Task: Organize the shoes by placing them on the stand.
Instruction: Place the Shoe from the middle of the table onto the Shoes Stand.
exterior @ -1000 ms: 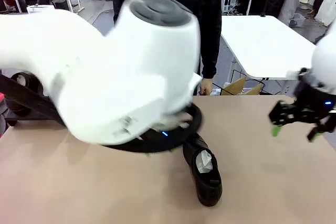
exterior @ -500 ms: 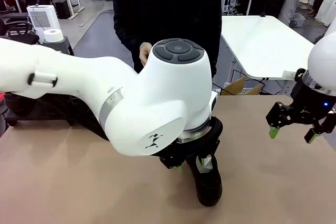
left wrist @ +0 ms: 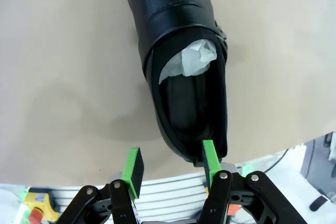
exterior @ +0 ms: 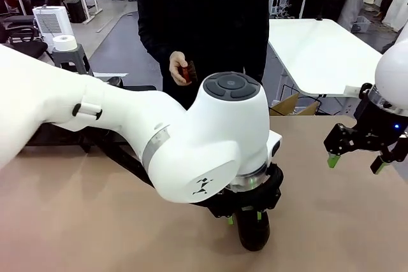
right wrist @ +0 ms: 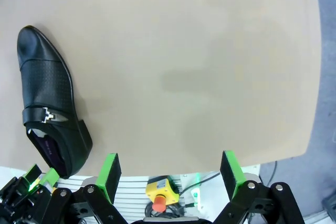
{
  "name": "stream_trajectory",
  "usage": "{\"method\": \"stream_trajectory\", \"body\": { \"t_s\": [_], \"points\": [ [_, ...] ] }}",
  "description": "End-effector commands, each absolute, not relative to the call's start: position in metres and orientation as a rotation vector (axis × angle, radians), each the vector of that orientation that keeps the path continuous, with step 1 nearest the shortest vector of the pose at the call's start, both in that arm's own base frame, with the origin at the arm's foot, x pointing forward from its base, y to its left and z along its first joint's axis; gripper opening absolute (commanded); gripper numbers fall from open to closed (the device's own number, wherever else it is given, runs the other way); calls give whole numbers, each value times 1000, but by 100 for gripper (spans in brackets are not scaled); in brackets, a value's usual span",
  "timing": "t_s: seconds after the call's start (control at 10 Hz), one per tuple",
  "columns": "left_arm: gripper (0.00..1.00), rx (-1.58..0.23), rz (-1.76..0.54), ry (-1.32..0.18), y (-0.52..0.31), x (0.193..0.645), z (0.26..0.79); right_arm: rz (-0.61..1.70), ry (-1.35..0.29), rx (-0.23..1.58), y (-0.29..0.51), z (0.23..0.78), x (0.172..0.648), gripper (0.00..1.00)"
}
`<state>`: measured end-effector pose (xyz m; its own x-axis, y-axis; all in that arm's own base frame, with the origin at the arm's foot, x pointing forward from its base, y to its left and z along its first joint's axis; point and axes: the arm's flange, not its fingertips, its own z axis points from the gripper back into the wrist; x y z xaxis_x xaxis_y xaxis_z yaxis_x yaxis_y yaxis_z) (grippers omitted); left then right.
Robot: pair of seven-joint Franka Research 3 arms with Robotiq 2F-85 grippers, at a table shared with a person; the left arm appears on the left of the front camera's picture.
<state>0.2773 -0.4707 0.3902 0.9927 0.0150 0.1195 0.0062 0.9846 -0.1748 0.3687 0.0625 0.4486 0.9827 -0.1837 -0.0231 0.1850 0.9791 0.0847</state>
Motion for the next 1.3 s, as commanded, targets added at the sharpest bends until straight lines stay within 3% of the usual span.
{"method": "stream_trajectory", "body": {
  "t_s": [0.0, 0.4, 0.9, 1.2],
  "points": [
    [60, -135, -8, -142, -474, 287, 382, -195, 9, 99, 63, 450, 370, 100],
    [60, -104, 17, -188, -474, 299, 363, -195, 9, 99, 63, 450, 370, 100],
    [60, -100, -2, -142, -478, 306, 350, -195, 9, 99, 63, 450, 370, 100],
    [2, -87, -33, -126, -478, 306, 350, -195, 9, 99, 63, 450, 370, 100]
  ]
}}
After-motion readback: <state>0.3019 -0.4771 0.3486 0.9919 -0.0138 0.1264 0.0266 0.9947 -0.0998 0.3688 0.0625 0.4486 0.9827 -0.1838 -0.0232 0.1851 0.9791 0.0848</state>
